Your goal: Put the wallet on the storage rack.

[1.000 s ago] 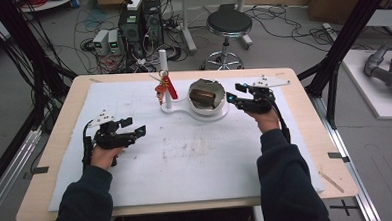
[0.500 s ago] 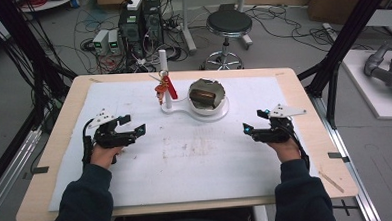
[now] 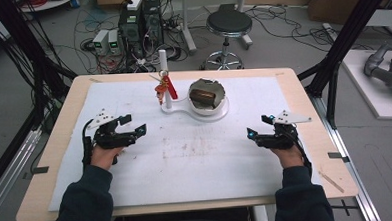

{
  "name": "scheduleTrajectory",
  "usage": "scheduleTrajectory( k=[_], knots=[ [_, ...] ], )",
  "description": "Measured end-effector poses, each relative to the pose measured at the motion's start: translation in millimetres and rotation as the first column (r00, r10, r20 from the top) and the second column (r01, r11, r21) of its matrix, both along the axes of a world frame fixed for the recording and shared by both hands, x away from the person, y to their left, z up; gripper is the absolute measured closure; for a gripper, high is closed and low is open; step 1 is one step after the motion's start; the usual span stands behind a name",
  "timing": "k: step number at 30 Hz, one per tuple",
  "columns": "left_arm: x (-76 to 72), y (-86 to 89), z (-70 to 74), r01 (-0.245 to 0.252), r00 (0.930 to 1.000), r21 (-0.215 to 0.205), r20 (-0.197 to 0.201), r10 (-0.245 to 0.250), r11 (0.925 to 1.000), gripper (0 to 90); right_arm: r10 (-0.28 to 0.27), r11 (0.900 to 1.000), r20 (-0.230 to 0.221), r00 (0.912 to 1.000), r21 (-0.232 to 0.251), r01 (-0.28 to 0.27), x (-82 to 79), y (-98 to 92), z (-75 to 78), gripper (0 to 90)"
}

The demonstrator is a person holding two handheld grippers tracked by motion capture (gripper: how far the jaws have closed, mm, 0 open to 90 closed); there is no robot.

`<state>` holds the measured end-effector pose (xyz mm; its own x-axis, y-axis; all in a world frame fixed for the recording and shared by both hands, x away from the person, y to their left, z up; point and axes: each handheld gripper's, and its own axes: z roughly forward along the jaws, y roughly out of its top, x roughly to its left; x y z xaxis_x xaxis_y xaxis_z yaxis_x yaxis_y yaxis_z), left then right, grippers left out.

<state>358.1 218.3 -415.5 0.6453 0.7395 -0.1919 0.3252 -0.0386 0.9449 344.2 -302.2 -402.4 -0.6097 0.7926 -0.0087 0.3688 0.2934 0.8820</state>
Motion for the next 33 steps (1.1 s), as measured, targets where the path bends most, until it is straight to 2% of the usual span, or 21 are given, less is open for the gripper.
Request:
scheduleTrajectory(
  k=[7,14,21,33],
  knots=[
    [-0.8,-2.2,-0.3,0.006,1.0,0.0,0.002,-0.006,1.0,18.9,-0.016,1.0,0.012,0.9998,-0.006,0.016,-1.4,-1.6,0.8,21.9],
    [-1.0,-1.4,-0.8,0.002,1.0,0.002,-0.001,-0.002,1.0,18.9,-0.015,1.0,-0.011,0.9998,-0.01,0.015,1.0,-2.3,-2.2,21.9],
    [-2.2,-2.8,-1.5,0.005,1.0,0.0,-0.001,-0.005,1.0,19.0,-0.023,1.0,0.007,0.9997,-0.017,0.023,0.8,-2.4,-1.3,21.9],
    [-2.3,-1.8,-3.4,0.001,1.0,0.0,-0.008,-0.001,1.0,19.1,-0.036,0.999,0.008,0.9993,-0.013,0.036,2.0,-5.8,-1.4,22.0]
  ],
)
